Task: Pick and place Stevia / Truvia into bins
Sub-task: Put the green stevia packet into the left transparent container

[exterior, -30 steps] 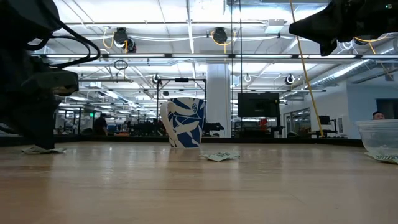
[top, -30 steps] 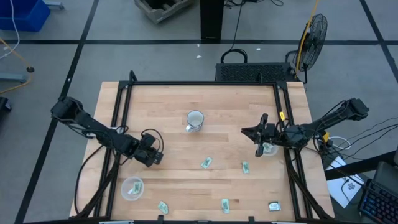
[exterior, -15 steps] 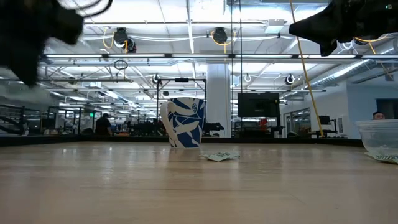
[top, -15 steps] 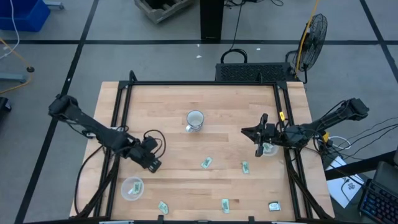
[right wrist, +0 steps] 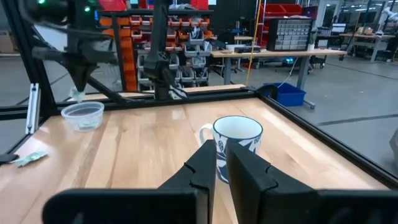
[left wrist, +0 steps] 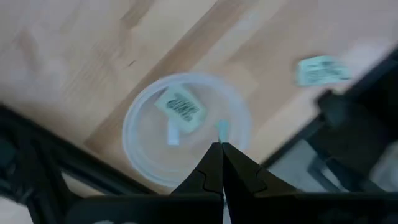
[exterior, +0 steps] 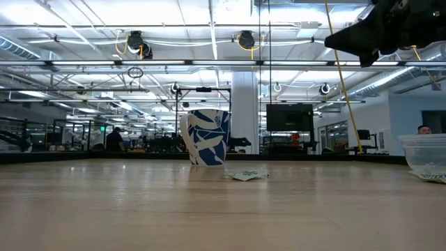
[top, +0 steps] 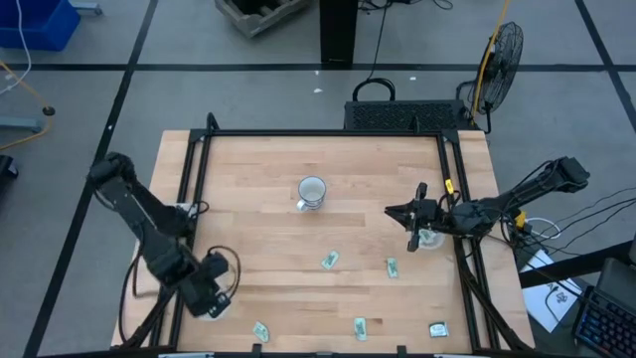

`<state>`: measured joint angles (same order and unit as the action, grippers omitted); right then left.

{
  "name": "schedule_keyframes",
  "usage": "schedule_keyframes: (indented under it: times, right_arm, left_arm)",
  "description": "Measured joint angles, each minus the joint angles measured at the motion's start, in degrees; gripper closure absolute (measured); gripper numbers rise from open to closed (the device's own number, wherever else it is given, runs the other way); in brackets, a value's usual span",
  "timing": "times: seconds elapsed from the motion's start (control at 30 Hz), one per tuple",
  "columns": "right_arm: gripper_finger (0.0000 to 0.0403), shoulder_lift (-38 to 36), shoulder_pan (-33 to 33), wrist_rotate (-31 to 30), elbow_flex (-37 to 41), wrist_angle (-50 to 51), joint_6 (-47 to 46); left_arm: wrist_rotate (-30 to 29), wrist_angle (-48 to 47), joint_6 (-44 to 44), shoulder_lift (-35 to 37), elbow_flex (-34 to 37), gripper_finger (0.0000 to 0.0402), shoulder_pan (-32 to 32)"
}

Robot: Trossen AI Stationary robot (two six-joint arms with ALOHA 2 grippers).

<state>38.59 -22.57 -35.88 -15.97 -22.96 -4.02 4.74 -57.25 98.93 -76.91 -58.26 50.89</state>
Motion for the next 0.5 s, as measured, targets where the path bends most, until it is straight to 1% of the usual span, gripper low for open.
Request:
schedule_keyframes:
  times: [0.1, 0.17, 0.3, 0.5]
  right_arm:
    - [0.0374, 0.0, 0.0, 0.0, 0.0, 0.1, -1.3]
    - [0.0374, 0.0, 0.0, 0.0, 0.0, 0.1, -1.4]
    - [0.0374, 0.0, 0.0, 0.0, 0.0, 0.1, -1.3]
    - [0.0374, 0.0, 0.0, 0.0, 0.0, -1.2, -1.3]
  left_arm:
    - [-2.3, 0.9, 4.0, -3.9, 0.0, 0.0401, 2.6]
    - [-2.6, 1.7, 5.2, -6.4, 0.0, 0.0401, 3.6]
    - [-2.7, 1.8, 4.4, -10.1, 0.0, 0.04, 4.3]
    - [-3.7, 1.8, 3.6, -12.0, 0.0, 0.0396, 4.3]
